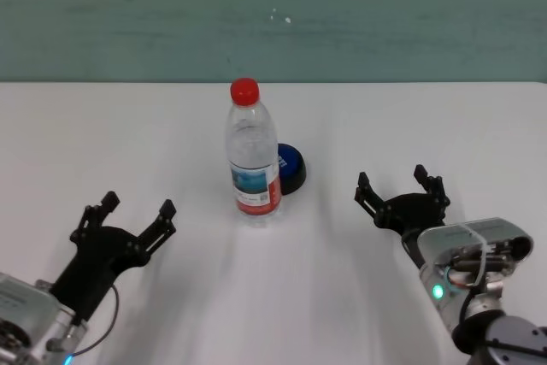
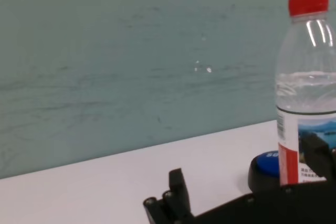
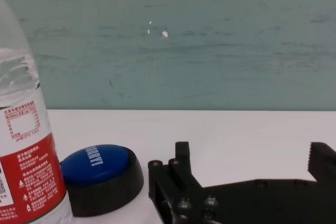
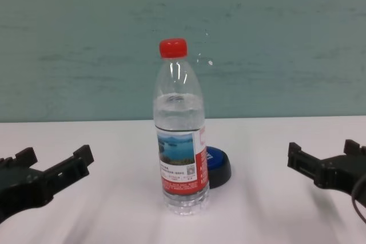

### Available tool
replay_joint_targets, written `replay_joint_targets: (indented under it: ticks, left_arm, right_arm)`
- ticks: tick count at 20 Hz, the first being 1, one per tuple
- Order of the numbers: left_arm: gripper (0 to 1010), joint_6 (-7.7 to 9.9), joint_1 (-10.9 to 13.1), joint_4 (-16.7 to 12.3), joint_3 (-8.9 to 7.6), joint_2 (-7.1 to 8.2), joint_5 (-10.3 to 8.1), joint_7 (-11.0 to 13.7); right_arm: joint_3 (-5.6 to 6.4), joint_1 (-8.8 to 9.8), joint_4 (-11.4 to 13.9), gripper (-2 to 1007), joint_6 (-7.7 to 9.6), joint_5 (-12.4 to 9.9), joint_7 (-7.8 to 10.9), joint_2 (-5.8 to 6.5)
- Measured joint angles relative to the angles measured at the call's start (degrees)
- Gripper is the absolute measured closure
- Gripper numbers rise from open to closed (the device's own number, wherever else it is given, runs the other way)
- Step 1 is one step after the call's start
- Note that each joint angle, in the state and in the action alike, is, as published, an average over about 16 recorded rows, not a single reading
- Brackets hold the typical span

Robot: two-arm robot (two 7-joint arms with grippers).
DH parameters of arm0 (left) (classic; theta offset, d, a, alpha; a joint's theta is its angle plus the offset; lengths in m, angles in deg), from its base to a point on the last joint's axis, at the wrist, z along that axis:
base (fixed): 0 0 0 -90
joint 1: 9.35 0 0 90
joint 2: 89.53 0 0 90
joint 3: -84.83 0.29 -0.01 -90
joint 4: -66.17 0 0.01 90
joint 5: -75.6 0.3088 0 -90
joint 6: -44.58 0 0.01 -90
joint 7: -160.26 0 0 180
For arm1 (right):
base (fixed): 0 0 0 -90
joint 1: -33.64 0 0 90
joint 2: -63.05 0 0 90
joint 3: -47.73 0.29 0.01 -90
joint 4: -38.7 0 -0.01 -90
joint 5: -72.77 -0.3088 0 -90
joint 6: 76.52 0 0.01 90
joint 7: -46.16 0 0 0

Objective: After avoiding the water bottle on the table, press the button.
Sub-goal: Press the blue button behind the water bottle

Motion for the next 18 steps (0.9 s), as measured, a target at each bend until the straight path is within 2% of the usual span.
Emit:
replay_joint_targets:
  ticks: [18]
  left_arm:
    - [0,-0.15,-0.4,-0.2,2.27,-0.82,1.89,-1.0]
  right_arm:
    - [0.0,0.0,0.0,1,0.0,0.0,0.0,0.0]
